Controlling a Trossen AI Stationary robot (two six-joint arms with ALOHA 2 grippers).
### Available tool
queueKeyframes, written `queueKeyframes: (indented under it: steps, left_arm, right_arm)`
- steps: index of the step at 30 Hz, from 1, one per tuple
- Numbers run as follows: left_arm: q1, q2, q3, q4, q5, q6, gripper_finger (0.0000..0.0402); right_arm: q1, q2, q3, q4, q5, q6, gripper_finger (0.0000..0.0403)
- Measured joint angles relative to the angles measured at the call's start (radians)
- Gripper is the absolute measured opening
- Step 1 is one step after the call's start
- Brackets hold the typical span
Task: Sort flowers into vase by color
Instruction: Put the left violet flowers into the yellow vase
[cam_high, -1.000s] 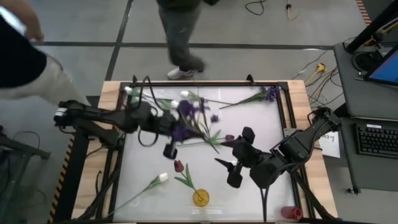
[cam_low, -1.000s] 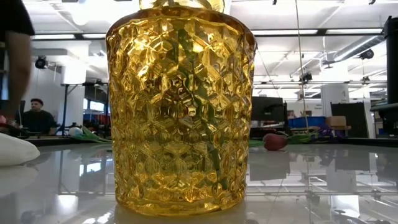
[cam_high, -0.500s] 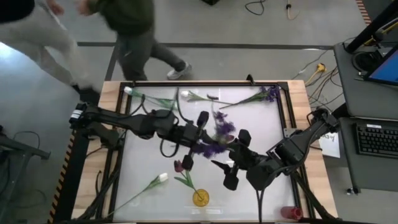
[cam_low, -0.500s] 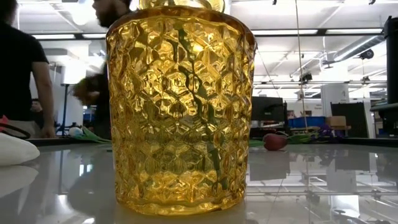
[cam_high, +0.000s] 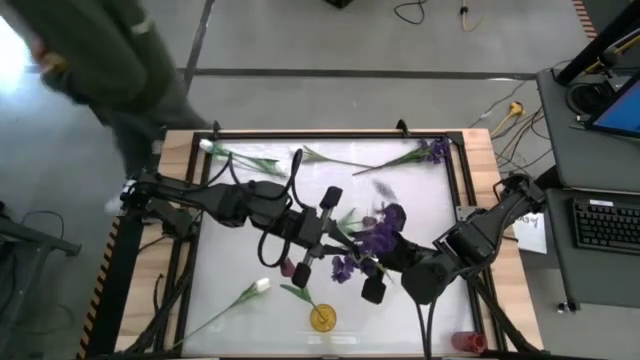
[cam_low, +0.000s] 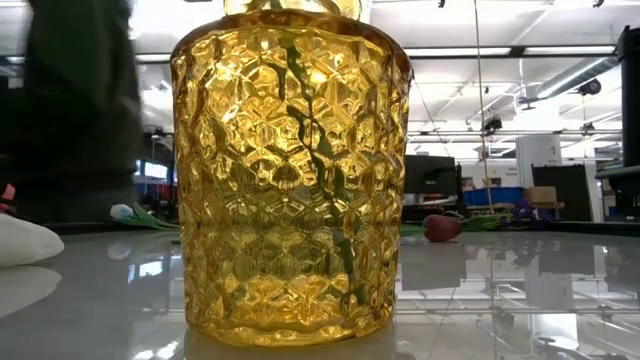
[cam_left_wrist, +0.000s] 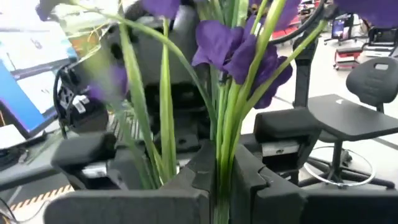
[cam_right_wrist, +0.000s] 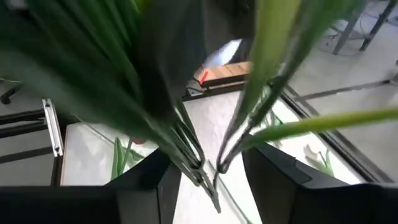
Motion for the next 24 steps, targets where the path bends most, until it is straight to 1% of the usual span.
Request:
queueKeyframes:
  steps: [3,5,8,9,14,19,21,24]
  left_arm:
    - [0.000,0.002,0.000,-0.004,-0.002,-0.010,0.0007]
    - [0.000,-0.002,0.000,-0.007,-0.003,-0.011,0.0012]
    - [0.000,-0.009,0.000,-0.011,-0.003,-0.012,0.0029]
    - [0.000,-0.012,0.000,-0.016,-0.005,-0.012,0.0038]
    - [0.000,-0.038,0.000,-0.085,-0.013,-0.013,0.0091]
    - [-0.001,-0.097,0.000,-0.212,-0.019,-0.057,0.0146]
    - [-0.002,-0.125,0.000,-0.298,-0.021,-0.082,0.0161]
    - [-0.012,-0.165,0.000,-0.425,-0.049,-0.136,0.0167]
  right_arm:
    - [0.000,0.002,0.006,0.005,-0.007,-0.050,0.0124]
    - [0.000,0.002,0.006,0.008,-0.017,-0.057,0.0092]
    - [0.001,0.002,0.008,0.009,-0.029,-0.067,0.0030]
    - [0.004,0.002,0.009,0.009,-0.030,-0.074,0.0022]
    - [0.018,-0.009,0.012,0.001,-0.024,-0.082,0.0013]
    - [0.040,-0.028,0.016,0.004,-0.015,-0.073,0.0013]
    - [0.046,-0.029,0.016,0.004,-0.016,-0.051,0.0013]
    - [0.070,-0.026,0.015,0.004,-0.019,-0.043,0.0013]
